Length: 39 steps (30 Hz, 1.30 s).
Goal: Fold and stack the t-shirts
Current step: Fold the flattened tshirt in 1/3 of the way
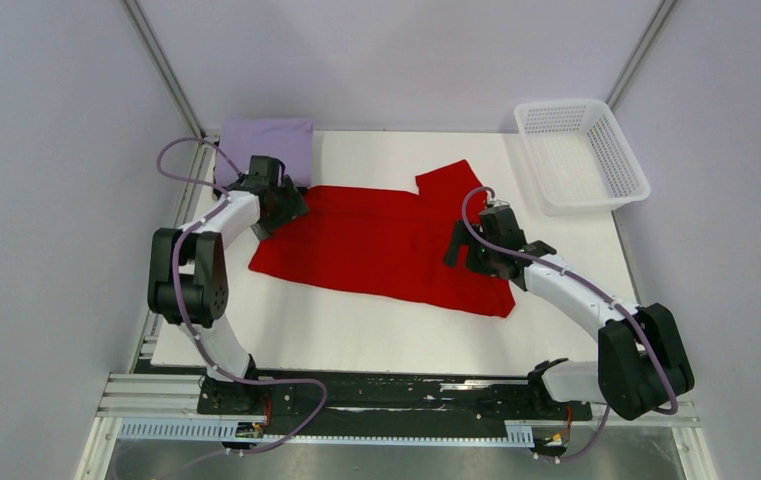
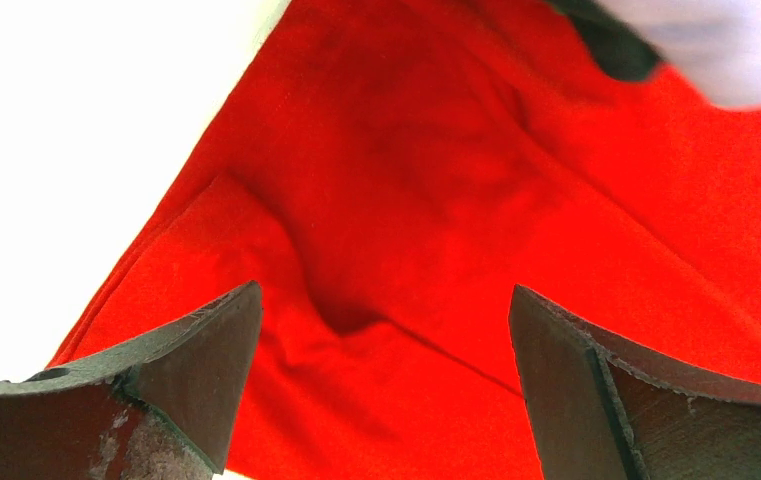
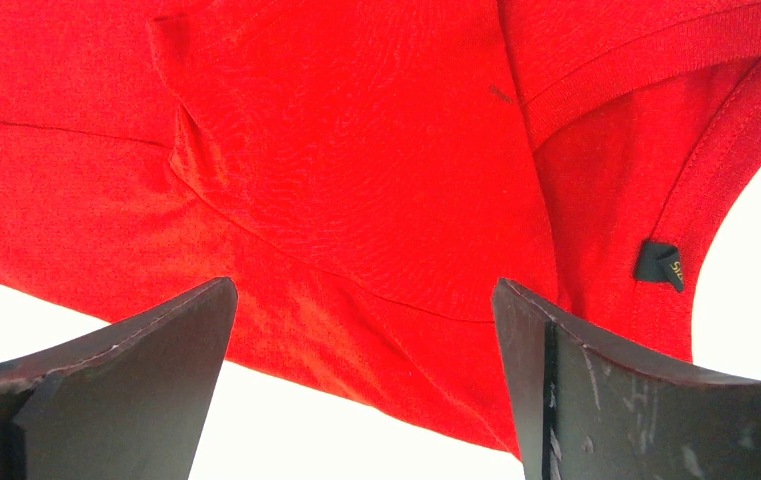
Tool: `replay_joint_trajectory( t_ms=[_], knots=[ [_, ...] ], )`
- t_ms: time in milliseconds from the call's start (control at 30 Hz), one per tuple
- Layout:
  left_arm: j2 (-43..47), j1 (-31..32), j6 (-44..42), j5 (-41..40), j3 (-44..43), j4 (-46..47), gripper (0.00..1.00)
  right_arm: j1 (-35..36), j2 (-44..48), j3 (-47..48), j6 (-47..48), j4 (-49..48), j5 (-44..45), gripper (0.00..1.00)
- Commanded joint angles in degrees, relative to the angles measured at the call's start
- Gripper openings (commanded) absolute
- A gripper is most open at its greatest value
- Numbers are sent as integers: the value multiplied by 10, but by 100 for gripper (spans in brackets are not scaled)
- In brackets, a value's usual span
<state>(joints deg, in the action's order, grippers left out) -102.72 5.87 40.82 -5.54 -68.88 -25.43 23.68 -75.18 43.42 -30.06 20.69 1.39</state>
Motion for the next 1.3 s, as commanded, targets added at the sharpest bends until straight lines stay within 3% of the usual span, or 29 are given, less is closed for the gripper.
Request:
replay_joint_trajectory(
  t_ms=[0, 133, 333, 600, 800, 1000, 1267],
  knots=[
    [117, 20, 5, -5, 6, 0, 100, 11, -24, 32, -33, -17, -4, 100],
    [144, 52, 3, -9, 23, 11, 100, 37, -70, 65, -43, -19, 4, 100],
    [71, 93, 6, 69, 46, 50, 100, 78, -162, 118, -52, -2, 36, 100],
    [42, 136, 19, 71, 122, 72, 100, 82, -213, 94, -69, 85, 105, 100],
    [100, 188, 53, 72, 221, 78, 100, 82, -167, 16, -105, 161, 92, 100],
    [217, 258, 102, 57, 294, 17, 100, 81, -113, -27, -144, 245, 108, 100],
    [302, 320, 170, 40, 345, -1, 100, 55, -75, -35, -137, 259, 105, 100]
  ],
)
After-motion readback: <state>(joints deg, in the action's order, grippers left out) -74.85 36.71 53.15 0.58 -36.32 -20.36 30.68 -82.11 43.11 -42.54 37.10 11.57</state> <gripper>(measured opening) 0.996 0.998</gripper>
